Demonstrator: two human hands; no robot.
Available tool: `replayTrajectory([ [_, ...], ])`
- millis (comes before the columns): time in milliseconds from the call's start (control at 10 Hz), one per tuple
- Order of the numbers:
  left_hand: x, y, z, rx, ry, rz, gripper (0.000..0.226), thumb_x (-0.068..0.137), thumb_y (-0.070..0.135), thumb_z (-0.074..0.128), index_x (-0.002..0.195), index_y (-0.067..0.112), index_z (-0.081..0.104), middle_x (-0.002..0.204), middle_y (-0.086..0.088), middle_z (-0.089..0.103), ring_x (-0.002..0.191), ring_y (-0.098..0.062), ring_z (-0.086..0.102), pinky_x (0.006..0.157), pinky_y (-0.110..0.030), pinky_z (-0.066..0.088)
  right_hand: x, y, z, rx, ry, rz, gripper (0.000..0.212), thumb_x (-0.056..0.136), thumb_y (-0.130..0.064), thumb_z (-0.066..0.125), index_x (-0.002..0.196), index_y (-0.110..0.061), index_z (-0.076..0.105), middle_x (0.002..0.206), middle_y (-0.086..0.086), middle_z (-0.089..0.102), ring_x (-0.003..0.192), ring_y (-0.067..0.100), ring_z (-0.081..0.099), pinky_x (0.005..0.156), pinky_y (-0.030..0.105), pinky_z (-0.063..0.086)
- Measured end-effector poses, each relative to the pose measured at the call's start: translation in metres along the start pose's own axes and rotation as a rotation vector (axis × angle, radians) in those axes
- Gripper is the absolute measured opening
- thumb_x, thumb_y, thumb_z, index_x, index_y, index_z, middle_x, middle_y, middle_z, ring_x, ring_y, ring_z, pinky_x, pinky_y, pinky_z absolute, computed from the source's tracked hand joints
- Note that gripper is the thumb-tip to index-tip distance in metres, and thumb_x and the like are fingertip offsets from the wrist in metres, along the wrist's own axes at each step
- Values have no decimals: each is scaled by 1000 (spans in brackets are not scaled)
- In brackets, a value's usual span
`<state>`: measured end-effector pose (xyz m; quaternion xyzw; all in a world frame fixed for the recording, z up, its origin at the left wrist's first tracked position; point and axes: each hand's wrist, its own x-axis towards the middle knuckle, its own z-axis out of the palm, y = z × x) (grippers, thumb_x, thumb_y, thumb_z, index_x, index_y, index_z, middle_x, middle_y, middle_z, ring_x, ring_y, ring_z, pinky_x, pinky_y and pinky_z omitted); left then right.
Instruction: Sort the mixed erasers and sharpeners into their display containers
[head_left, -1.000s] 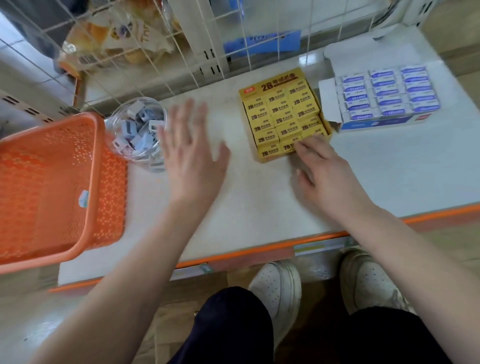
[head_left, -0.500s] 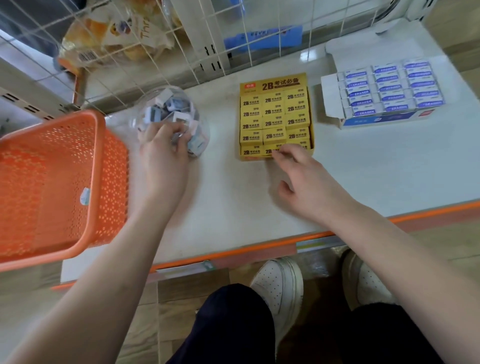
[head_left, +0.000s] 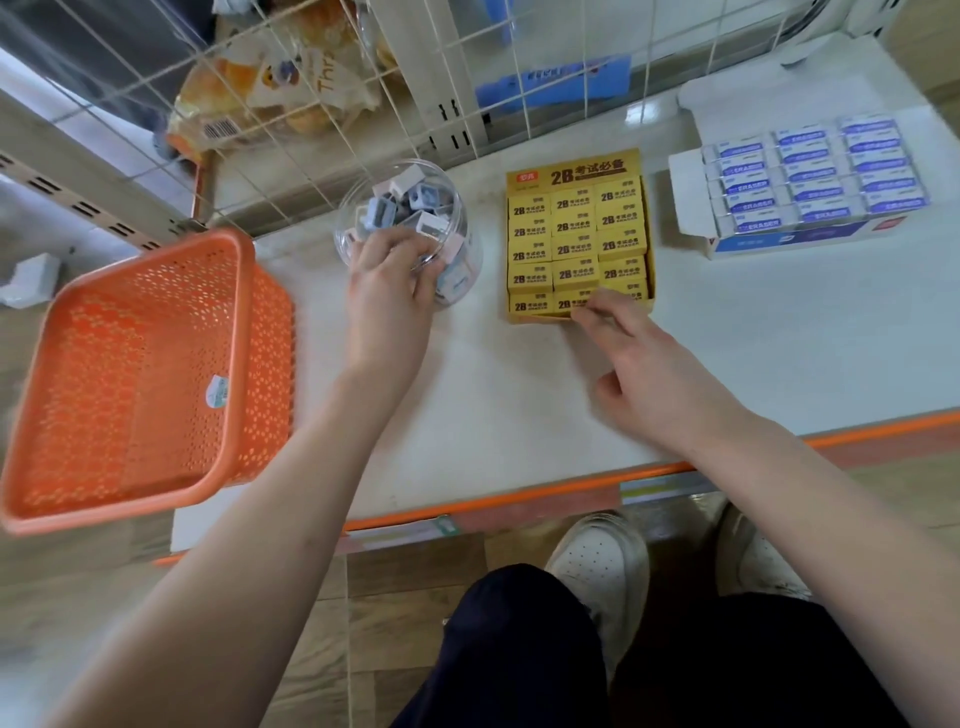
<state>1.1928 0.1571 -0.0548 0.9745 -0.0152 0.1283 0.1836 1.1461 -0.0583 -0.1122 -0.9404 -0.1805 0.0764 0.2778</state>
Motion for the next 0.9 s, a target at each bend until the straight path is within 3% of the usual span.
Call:
replayTrajectory([
  [100,-11,1,-22,242,31,-34,60,95,35,50,145,7,32,148,-12,33,139,-27,23,116,-35,0,0,0,-1,11,9,0,62,71,4,58,132,3,46,138,18,40,104,36,59,88,38,49],
  [200,-21,-27,-63,525,-41,-246,77,91,37,51,149,6,12,154,-19,18,142,-38,14,116,-47,4,-1,-1,-3,-2,8,-2,62,74,2,58,135,1,44,140,16,38,107,33,57,92,35,47],
  [300,-29,-66,-89,585,-276,-556,64,92,31,49,142,2,24,134,-30,44,121,-47,42,93,-52,37,-1,-6,-6,13,-25,19,64,80,0,53,141,-4,36,146,10,28,116,28,50,98,32,41],
  [400,-37,-77,-82,512,-249,-509,21,93,17,44,108,3,50,98,-29,60,91,-45,56,66,-41,39,-1,-7,-9,-1,-31,28,64,83,0,51,144,-7,32,147,5,25,119,24,47,100,28,37],
  [500,-40,-65,-73,448,-222,-455,14,91,12,44,100,4,52,93,-27,62,88,-45,57,64,-39,37,0,-9,-14,-11,-67,37,63,85,-1,49,145,-8,30,148,5,23,123,23,44,104,25,31],
  [600,-37,-56,-72,381,-218,-415,15,90,12,44,99,4,53,93,-25,62,88,-43,58,64,-39,38,-4,-9,-22,-58,-115,27,68,86,-3,49,147,-9,21,153,4,14,137,22,29,111,26,23],
  [700,-35,-52,-79,271,-305,-402,15,91,17,46,100,5,50,97,-24,62,87,-42,57,64,-36,37,-22,-13,-37,-94,-172,51,75,88,-5,48,149,-12,6,157,1,0,145,18,1,116,36,7],
  [800,-39,-46,-103,207,-380,-417,42,94,30,49,129,8,40,118,-22,58,102,-42,55,76,-44,44,-46,-26,-57,-108,-198,61,74,88,-4,48,149,-18,8,157,-3,-4,145,15,-6,115,44,4],
  [900,-51,-36,-148,140,-319,-347,53,94,32,51,142,18,35,133,-10,53,114,-35,53,88,-43,44,-69,-51,-81,85,-76,86,62,88,-1,52,144,-18,31,155,-4,13,145,19,3,117,43,8],
])
